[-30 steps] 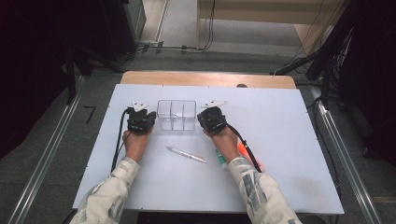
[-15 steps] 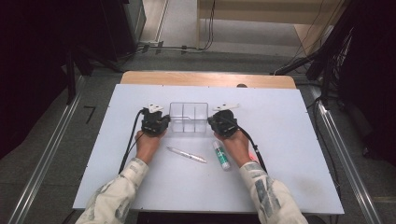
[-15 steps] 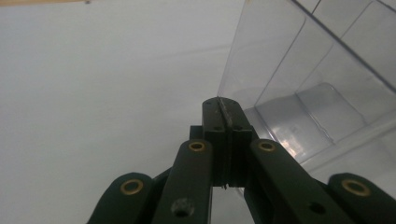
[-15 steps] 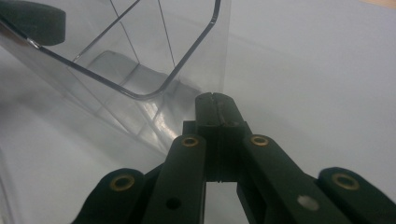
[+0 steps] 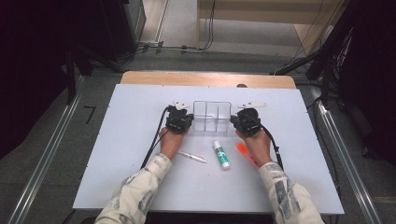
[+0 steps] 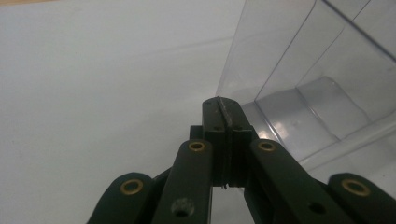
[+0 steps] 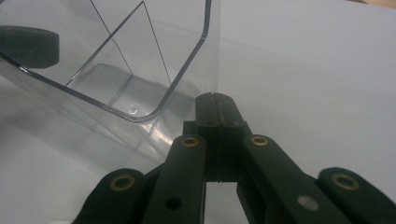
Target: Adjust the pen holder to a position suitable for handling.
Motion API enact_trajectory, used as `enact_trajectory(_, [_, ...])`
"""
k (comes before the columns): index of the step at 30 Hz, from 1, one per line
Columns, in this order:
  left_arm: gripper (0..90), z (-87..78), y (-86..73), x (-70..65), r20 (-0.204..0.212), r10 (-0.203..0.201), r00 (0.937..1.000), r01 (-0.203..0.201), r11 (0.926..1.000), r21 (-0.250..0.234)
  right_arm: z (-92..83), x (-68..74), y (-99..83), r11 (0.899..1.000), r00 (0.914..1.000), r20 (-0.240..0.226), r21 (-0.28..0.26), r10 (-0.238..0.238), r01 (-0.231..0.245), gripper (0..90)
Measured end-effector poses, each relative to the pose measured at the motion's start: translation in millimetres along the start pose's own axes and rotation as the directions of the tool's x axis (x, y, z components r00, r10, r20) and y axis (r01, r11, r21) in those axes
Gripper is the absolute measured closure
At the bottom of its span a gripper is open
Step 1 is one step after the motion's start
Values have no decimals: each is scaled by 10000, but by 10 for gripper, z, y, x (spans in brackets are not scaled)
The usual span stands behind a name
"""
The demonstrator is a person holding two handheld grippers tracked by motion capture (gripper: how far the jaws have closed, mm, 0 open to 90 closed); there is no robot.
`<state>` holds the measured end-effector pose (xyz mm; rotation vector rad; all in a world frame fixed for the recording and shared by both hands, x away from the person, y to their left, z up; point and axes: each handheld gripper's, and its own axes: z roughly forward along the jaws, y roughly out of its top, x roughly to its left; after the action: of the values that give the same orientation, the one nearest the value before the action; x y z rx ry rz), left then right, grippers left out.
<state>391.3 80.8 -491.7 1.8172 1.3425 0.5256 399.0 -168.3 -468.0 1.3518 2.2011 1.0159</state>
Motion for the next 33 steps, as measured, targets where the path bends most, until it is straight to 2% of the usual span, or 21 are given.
enact_trajectory(2, [900, -16, -2, 0, -55, 149, 9999, -148, 9998, 152, -2, 3, 1, 10000, 10000, 36, 5, -57, 57, 880])
enact_trajectory(3, [873, -28, -3, -2, -261, 240, 9994, -236, 9996, 154, -6, 8, 0, 9999, 9999, 104, -53, -135, 135, 880])
enact_trajectory(5, [735, -85, -3, 36, -600, 342, 9976, -329, 9992, 225, -38, 22, -1, 9993, 9987, 412, -185, -305, 313, 879])
enact_trajectory(6, [717, -162, -15, 97, -758, 339, 9966, -325, 9993, 190, -66, 8, -5, 9992, 9985, 455, -230, -317, 328, 875])
enact_trajectory(7, [713, -215, -28, 136, -804, 296, 9963, -286, 9995, 126, -114, -27, -27, 9991, 9989, 416, -328, -237, 251, 829])
enact_trajectory(8, [680, -318, -55, 218, -929, 307, 9952, -304, 9995, 53, -146, -54, -48, 9989, 9989, 383, -374, -263, 278, 815])
enact_trajectory(10, [599, -467, -106, 347, -1178, 54, 9930, -64, 9999, -82, -238, -134, -132, 9981, 9984, 386, -432, -416, 432, 720])
enact_trajectory(11, [523, -551, -142, 426, -1415, -103, 9899, 78, 9998, -177, -284, -178, -183, 9980, 9984, 361, -427, -442, 458, 667])
enact_trajectory(13, [314, -698, -223, 579, -1995, -466, 9788, 448, 9989, -138, -377, -277, -295, 9977, 9977, 439, -411, -521, 539, 614])
enact_trajectory(15, [217, -835, -307, 725, -2232, -760, 9718, 759, 9971, -91, -469, -372, -387, 9984, 9984, 464, -442, -322, 343, 518])
enact_trajectory(17, [180, -967, -397, 845, -2527, -949, 9629, 913, 9955, -261, -567, -444, -446, 9990, 9986, 508, -405, -159, 179, 458])
enact_trajectory(18, [175, -967, -397, 845, -2527, -949, 9629, 913, 9955, -261, -615, -476, -484, 9986, 9979, 615, -477, -184, 214, 417])
enact_trajectory(19, [175, -1039, -455, 913, -2736, -1094, 9556, 1014, 9939, -432, -615, -476, -484, 9986, 9979, 615, -477, -184, 214, 417])
enact_trajectory(20, [167, -1121, -540, 998, -2895, -1313, 9481, 1179, 9910, -634, -693, -544, -578, 9994, 9968, 797, -357, 60, -32, 337])
enact_trajectory(21, [167, -1166, -597, 1050, -2930, -1512, 9441, 1350, 9880, -746, -712, -568, -611, 9996, 9967, 784, -232, 194, -176, 331])
enact_trajectory(25, [167, -1205, -663, 1129, -3027, -1752, 9368, 1620, 9844, -684, -765, -632, -747, 9987, 9947, 898, -70, 504, -500, 317])
enact_trajectory(26, [167, -1211, -674, 1137, -3033, -1821, 9353, 1689, 9832, -694, -780, -635, -767, 9985, 9944, 899, -30, 555, -554, 303])
enact_trajectory(27, [167, -1219, -683, 1136, -3011, -1799, 9365, 1676, 9836, -664, -795, -636, -770, 9987, 9938, 982, -93, 512, -505, 301])
enact_trajectory(29, [166, -1231, -699, 1103, -2925, -1650, 9419, 1540, 9862, -604, -823, -639, -757, 9978, 9929, 1016, -297, 619, -591, 300])
enact_trajectory(30, [167, -1237, -704, 1088, -2907, -1573, 9438, 1469, 9875, -572, -831, -647, -751, 9962, 9929, 884, -424, 790, -754, 298])
enact_trajectory(33, [166, -1253, -715, 1026, -2896, -1195, 9497, 1110, 9928, -457, -815, -637, -759, 9972, 9933, 908, -303, 714, -689, 298])
